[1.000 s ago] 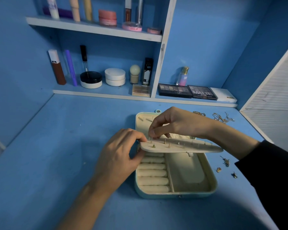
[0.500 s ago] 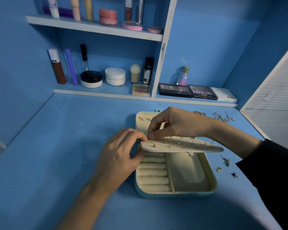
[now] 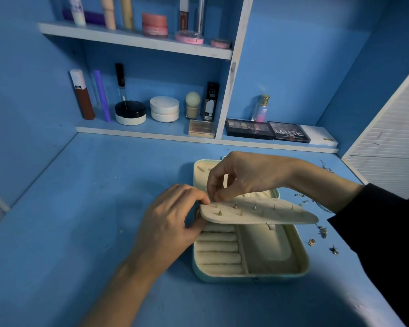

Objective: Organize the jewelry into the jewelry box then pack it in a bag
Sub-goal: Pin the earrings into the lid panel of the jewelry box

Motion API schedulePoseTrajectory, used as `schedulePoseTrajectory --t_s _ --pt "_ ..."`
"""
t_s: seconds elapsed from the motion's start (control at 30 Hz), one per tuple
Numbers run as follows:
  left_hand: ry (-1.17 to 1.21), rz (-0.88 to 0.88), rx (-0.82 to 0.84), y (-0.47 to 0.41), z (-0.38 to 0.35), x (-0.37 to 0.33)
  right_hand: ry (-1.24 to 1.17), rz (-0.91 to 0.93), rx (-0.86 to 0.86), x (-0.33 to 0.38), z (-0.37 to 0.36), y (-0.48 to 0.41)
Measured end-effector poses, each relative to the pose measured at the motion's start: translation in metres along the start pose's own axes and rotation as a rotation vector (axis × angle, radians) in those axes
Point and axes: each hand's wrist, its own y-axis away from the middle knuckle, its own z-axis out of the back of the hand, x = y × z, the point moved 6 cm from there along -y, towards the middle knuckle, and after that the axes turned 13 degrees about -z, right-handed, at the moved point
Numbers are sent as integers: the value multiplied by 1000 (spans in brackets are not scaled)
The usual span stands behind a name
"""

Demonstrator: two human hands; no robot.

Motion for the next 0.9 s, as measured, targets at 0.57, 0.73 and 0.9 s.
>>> schedulePoseTrajectory --t_s 0.57,0.73,0.9 --pt "-22 -5 48 4 -4 3 195 -125 74 8 -4 -13" --pt "-3 -22 26 5 -3 2 209 -153 80 9 -3 -12" --pt "-2 -21 16 5 -4 3 198 -160 65 8 -3 -8"
